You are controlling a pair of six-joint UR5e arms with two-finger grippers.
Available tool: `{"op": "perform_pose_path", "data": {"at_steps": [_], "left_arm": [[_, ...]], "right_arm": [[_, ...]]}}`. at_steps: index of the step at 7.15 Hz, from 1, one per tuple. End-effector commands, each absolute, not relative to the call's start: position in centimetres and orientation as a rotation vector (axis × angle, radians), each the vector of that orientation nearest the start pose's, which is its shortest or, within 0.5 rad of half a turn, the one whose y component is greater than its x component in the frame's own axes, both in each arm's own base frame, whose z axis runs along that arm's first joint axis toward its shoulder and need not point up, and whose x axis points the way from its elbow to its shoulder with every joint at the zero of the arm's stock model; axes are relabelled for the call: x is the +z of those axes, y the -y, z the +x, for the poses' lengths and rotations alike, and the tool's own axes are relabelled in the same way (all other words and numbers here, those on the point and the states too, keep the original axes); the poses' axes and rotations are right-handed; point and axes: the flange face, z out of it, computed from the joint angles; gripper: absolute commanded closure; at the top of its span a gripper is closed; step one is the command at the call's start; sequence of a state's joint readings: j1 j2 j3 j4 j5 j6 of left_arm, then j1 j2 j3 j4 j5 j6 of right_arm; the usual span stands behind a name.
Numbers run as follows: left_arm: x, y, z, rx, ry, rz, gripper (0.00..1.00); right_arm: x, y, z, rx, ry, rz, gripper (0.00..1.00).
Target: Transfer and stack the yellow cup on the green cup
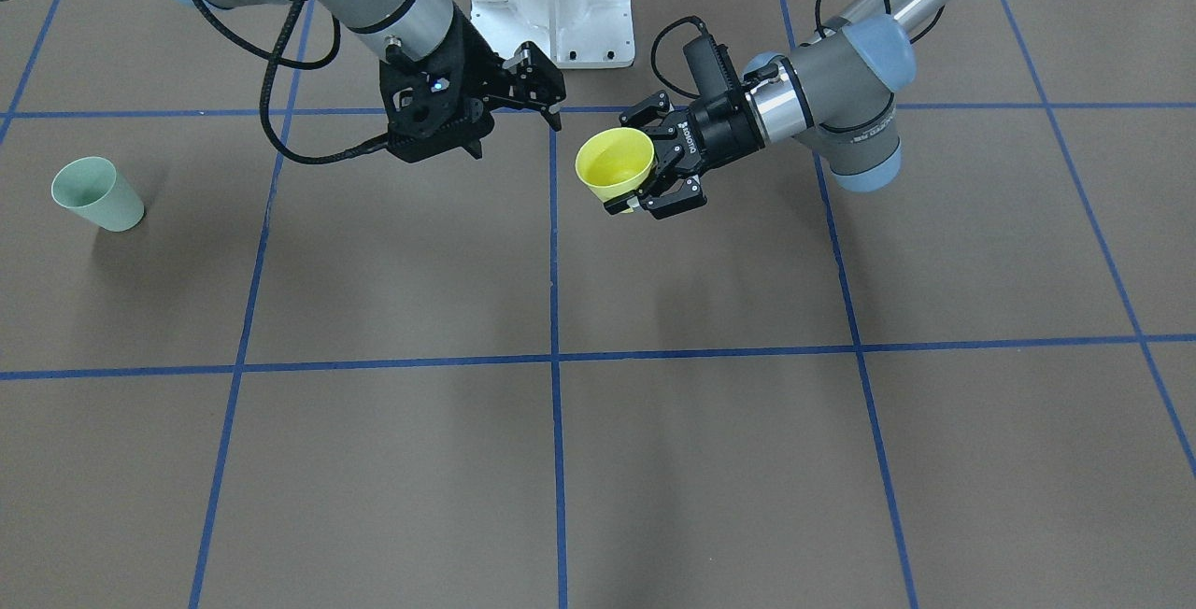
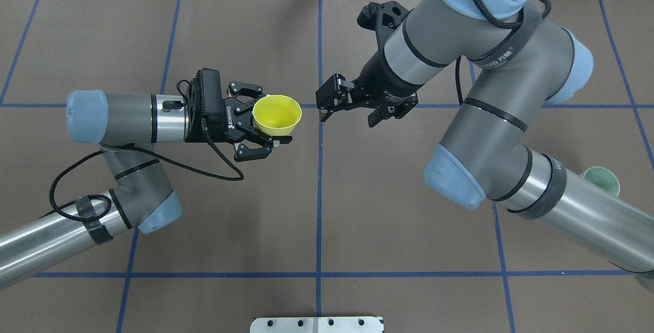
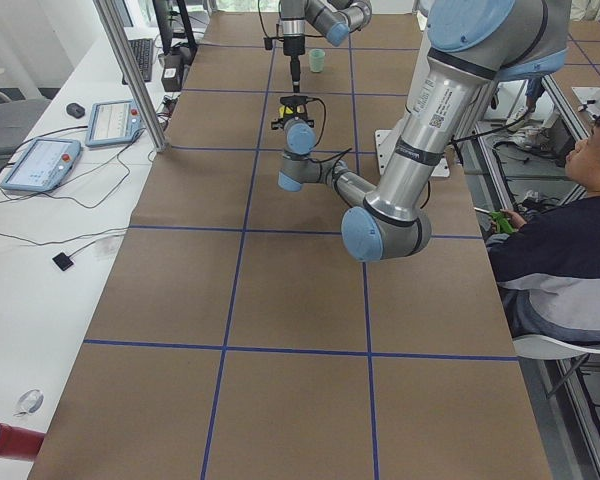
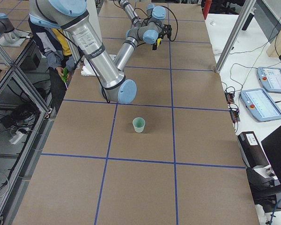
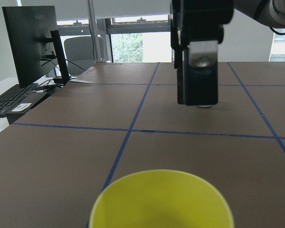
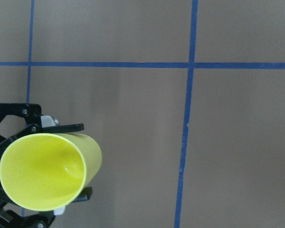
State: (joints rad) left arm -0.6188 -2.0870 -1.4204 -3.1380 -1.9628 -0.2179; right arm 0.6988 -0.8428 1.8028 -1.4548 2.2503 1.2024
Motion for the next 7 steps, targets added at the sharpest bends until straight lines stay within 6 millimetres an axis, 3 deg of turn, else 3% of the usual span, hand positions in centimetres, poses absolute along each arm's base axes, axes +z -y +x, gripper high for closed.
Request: {"op": "perform_pose_path", "data": {"at_steps": [1,5,7], "left_arm": [[26.6,43.9,45.6,0.86,-1.329,1.507,0.85],[26.7,43.5,45.8,0.864,-1.337,1.506,0.82],[26.9,43.2,46.0,0.867,-1.341,1.505,0.82]], "right_arm": [[9.1,45.6,-44.2,-0.048,1.206,-0.016,0.0],[9.8,46.1,-45.9,0.006,1.161,0.048,0.01],[9.9,46.0,-47.6,0.013,1.141,0.048,0.01]]}}
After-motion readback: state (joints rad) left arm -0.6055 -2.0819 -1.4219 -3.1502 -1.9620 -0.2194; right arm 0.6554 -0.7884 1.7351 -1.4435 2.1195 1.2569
